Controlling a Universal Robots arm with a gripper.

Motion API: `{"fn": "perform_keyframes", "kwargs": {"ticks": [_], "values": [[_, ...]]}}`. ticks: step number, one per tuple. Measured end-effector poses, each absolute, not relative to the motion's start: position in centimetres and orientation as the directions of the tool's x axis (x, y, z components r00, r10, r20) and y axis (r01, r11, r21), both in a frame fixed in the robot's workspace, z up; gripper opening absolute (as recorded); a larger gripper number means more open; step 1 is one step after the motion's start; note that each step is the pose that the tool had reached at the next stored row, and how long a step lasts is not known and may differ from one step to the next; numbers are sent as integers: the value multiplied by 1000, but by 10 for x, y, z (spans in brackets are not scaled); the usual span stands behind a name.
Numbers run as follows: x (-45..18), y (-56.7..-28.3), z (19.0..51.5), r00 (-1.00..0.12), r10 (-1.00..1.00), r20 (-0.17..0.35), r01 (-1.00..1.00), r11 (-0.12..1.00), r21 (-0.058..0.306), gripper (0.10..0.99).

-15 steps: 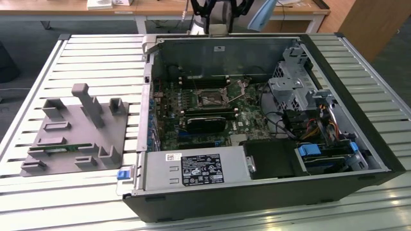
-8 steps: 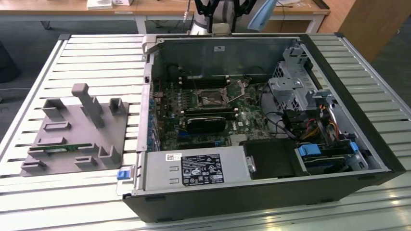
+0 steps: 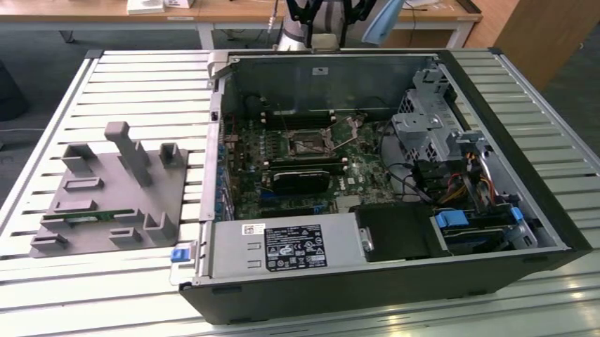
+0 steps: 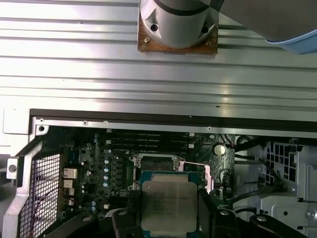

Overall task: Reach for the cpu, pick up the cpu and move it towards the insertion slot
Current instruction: 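Pick up the cpu and move it towards the insertion slot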

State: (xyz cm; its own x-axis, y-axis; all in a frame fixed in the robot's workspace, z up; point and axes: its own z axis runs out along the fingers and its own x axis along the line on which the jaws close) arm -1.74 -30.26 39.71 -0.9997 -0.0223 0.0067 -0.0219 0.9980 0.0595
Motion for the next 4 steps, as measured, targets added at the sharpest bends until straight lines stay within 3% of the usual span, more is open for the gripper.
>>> {"fn": "perform_keyframes", "kwargs": {"ticks": [4], "values": [[-17,-303,397,-1000,-22,7,-22,998,60,541]]}}
